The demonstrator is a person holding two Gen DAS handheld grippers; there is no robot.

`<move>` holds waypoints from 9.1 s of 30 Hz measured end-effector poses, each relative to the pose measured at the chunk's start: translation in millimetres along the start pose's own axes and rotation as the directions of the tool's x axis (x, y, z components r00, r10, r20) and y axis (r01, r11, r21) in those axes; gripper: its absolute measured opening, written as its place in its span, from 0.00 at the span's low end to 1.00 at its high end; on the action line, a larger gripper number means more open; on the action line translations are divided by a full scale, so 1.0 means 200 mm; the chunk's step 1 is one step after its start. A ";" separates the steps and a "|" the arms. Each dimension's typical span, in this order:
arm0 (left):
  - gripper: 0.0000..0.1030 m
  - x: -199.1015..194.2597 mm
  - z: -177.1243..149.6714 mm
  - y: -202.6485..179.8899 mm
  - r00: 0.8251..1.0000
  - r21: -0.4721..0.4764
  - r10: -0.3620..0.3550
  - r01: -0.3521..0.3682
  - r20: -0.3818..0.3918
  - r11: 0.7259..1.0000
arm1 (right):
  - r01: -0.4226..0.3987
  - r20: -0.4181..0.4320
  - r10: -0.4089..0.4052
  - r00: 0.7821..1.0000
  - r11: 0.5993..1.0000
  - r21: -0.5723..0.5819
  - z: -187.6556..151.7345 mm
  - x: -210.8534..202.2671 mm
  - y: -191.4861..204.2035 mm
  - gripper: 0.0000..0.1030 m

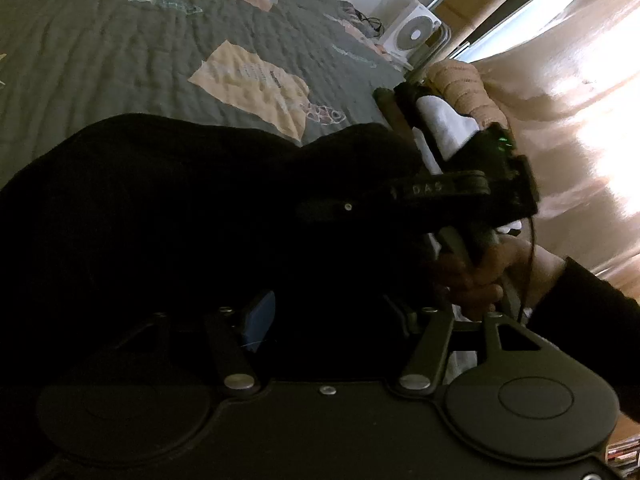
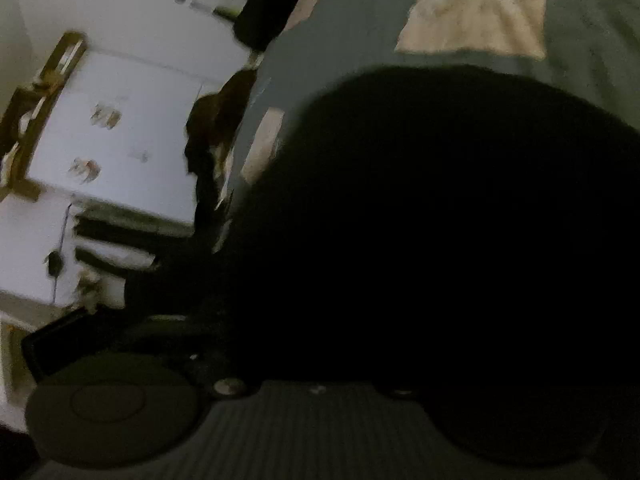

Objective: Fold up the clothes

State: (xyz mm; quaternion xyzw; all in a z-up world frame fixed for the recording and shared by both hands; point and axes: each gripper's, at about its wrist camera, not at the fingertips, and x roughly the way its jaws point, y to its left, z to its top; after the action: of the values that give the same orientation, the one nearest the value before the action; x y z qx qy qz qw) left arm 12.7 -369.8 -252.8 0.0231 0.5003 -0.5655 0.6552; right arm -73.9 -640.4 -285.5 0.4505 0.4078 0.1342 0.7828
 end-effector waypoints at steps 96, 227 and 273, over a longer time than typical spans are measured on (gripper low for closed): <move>0.13 0.19 0.34 -0.38 0.995 0.489 -0.098 0.087 -0.005 0.868 | 0.376 0.281 -0.275 0.920 0.823 -0.426 -0.63 -0.46 0.54 0.14; 0.63 -0.41 -0.01 0.15 0.985 -0.018 0.155 -0.154 0.070 0.988 | 0.634 0.135 -0.628 0.767 0.773 -0.004 -0.39 -0.80 0.51 0.65; 0.06 -0.89 0.22 0.27 0.904 0.079 0.273 -0.315 0.330 0.946 | 0.535 0.304 -0.514 0.802 0.845 0.017 -0.60 -0.59 1.03 0.87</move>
State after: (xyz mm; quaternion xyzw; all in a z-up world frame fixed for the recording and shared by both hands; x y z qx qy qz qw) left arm 106.5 -249.7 -138.3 0.0507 0.3422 -0.4881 0.8013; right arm -206.2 -521.8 -88.4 0.3073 0.3892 -0.1424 0.8566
